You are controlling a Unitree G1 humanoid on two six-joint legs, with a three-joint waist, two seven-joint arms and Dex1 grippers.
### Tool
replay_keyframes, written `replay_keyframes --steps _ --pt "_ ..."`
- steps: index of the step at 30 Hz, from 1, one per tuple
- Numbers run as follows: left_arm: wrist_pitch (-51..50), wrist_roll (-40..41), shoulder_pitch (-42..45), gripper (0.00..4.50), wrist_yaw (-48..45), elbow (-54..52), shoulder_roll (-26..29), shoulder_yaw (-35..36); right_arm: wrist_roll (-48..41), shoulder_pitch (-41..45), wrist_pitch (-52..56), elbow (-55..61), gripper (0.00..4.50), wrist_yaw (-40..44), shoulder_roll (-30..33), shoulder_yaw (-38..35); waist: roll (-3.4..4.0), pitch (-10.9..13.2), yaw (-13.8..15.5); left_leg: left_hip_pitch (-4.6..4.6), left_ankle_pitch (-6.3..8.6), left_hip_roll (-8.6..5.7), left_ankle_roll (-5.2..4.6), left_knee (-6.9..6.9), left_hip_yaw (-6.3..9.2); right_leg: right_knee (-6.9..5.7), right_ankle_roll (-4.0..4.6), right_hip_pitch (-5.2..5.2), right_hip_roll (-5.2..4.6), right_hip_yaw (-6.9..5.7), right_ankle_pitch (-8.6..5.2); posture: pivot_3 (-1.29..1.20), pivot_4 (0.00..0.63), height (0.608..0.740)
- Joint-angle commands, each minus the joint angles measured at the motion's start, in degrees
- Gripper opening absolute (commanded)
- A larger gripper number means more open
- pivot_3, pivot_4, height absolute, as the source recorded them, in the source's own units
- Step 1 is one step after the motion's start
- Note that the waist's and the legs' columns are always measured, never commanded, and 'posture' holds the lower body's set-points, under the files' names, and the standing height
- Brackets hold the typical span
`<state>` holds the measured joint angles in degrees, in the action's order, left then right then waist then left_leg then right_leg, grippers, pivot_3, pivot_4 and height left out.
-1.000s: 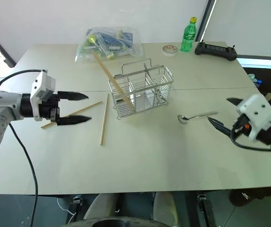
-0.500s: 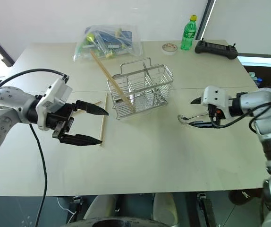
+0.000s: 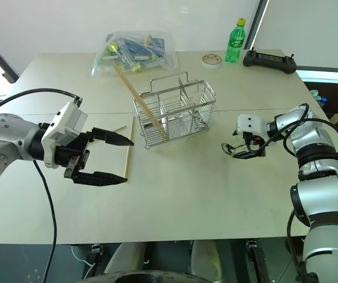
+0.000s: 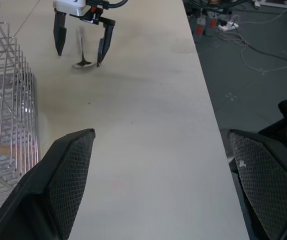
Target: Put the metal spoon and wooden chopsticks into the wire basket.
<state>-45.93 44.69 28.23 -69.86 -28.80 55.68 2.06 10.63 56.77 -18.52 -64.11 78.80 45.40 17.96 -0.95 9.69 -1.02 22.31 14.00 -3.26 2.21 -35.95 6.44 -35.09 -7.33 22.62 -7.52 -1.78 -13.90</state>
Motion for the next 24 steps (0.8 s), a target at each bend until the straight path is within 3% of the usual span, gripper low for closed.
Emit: replay_keyframes --steps 1,9,13,18,24 --pt "0.0 1.7 -0.2 4.48 0.5 -2.0 1.4 3.0 2.3 2.2 -2.3 -2.8 4.5 0.3 0.0 0.4 -0.01 0.0 0.0 -0.02 -0.01 0.0 0.01 0.0 -0.01 -0.01 0.0 -0.01 0.0 0.01 0.0 0.0 0.15 0.69" --pt "-0.5 3.4 1.0 4.48 2.0 -2.0 1.8 3.1 5.5 3.6 -4.8 -5.4 4.5 0.8 -0.8 0.7 -0.01 0.0 -0.1 -0.12 -0.03 0.02 0.05 -0.01 0.04 -0.05 0.01 -0.1 0.09 0.02 0.0 0.0 0.15 0.69" --pt "-0.4 3.4 1.0 4.5 2.0 -2.0 2.0 3.1 5.6 3.3 -5.4 -5.8 3.15 2.8 -1.0 0.4 -0.02 0.0 -0.2 -0.14 -0.03 0.03 0.06 -0.01 0.04 -0.05 0.01 -0.12 0.11 0.04 0.01 0.0 0.15 0.69" --pt "-1.2 4.0 2.7 4.5 2.2 -1.6 1.9 3.1 6.0 2.6 -5.8 -5.6 0.44 3.0 -0.8 0.3 -0.02 0.0 -0.1 -0.22 -0.07 0.04 0.11 -0.07 0.03 -0.07 0.07 -0.2 0.15 0.07 0.03 0.0 0.15 0.69" --pt "-0.9 4.1 4.6 4.5 2.6 -0.7 1.7 2.6 6.1 2.1 -5.9 -5.2 0.44 3.9 -0.7 -0.3 -0.04 0.0 -0.2 -0.31 -0.07 0.08 0.13 0.01 0.04 -0.09 0.06 -0.23 0.21 0.09 0.03 0.0 0.15 0.69"
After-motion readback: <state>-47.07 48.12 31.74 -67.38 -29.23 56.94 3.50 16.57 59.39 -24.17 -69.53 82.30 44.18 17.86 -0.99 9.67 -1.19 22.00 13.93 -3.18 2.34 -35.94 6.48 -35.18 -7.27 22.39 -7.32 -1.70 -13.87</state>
